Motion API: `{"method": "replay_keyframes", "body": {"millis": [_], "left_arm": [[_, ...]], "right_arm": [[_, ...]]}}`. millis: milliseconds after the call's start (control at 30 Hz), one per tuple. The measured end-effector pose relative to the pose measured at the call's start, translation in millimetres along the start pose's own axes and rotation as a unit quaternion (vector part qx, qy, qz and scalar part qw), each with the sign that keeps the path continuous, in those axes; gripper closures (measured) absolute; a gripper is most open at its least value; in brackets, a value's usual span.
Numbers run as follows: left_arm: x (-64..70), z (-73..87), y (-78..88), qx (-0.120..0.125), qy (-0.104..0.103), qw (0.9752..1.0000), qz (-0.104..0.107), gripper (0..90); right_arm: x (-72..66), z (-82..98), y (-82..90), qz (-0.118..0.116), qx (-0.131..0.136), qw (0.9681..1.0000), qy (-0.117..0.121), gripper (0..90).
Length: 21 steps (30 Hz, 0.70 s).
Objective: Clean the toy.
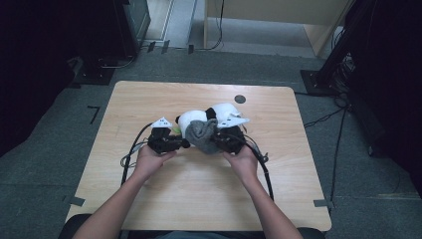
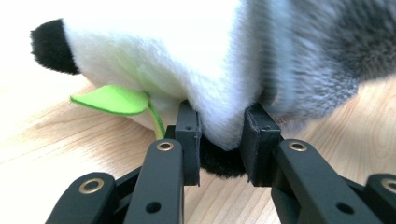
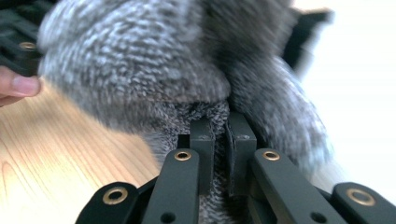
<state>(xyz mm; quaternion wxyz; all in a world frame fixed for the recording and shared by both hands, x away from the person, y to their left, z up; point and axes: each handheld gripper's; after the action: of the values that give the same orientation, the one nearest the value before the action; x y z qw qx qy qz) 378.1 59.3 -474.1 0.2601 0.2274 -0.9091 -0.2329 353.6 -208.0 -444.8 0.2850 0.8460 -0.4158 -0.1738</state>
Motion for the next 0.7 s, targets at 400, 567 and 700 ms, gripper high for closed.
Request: {"method": "replay_keyframes", "body": {"millis": [400, 567, 700], "left_arm": [[-6.9, 0.8, 4.3, 0.0, 0.002, 1.0, -0.003, 74.7], [-6.7, 0.9, 5.8, 0.009, -0.012, 0.9999, 0.0, 76.4], [-6.8, 1.7, 7.0, 0.011, -0.031, 0.9994, 0.012, 78.5]], "right_arm": [[40.8, 6.4, 25.2, 0.044, 0.014, 0.9973, -0.056, 84.9], [64.1, 12.9, 36.1, 0.072, 0.025, 0.993, -0.091, 84.9], [76.8, 13.3, 49.2, 0.076, 0.049, 0.9889, -0.118, 84.9]]}}
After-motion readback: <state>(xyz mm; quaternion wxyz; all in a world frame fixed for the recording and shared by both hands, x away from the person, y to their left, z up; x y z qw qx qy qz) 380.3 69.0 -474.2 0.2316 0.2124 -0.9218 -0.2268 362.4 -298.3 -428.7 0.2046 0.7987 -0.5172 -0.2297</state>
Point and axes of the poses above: each handheld gripper's, and its own axes: y roughly backward along the jaws, z roughly out of its underside, x roughly to its right, and after that the axes turned 6 degrees about z, right-handed
